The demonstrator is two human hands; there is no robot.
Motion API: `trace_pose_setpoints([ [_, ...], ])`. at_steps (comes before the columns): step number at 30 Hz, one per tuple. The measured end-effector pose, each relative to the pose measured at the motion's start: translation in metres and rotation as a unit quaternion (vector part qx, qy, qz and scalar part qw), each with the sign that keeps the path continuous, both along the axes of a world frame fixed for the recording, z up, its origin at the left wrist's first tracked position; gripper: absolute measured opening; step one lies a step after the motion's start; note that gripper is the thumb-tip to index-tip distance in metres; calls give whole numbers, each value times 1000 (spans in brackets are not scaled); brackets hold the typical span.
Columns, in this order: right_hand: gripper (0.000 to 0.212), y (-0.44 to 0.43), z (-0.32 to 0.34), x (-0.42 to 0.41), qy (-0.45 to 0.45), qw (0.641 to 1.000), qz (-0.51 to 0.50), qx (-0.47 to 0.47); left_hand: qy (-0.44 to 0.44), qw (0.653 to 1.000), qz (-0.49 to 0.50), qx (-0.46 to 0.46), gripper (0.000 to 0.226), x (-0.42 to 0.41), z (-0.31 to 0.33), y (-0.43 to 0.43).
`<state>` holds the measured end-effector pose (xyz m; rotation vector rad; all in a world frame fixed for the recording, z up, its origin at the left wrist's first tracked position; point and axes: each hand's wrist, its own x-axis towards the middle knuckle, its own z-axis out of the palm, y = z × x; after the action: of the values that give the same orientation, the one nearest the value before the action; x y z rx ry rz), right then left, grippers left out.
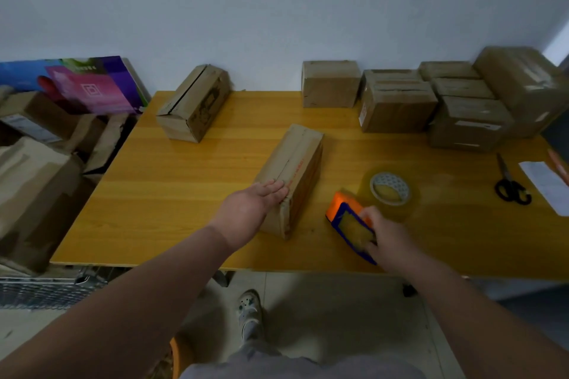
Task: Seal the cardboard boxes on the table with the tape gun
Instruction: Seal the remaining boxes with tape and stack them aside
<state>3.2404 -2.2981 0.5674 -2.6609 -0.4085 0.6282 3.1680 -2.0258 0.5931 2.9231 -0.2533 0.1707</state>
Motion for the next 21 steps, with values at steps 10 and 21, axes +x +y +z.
trace_pose_setpoints([
  [10,37,-6,-10,-2,29,996,36,-72,-54,995,62,55,27,39,84,-1],
  [21,39,17,38,10,-23,998,31,47,131,986,-1,103,21,72,151,-8],
])
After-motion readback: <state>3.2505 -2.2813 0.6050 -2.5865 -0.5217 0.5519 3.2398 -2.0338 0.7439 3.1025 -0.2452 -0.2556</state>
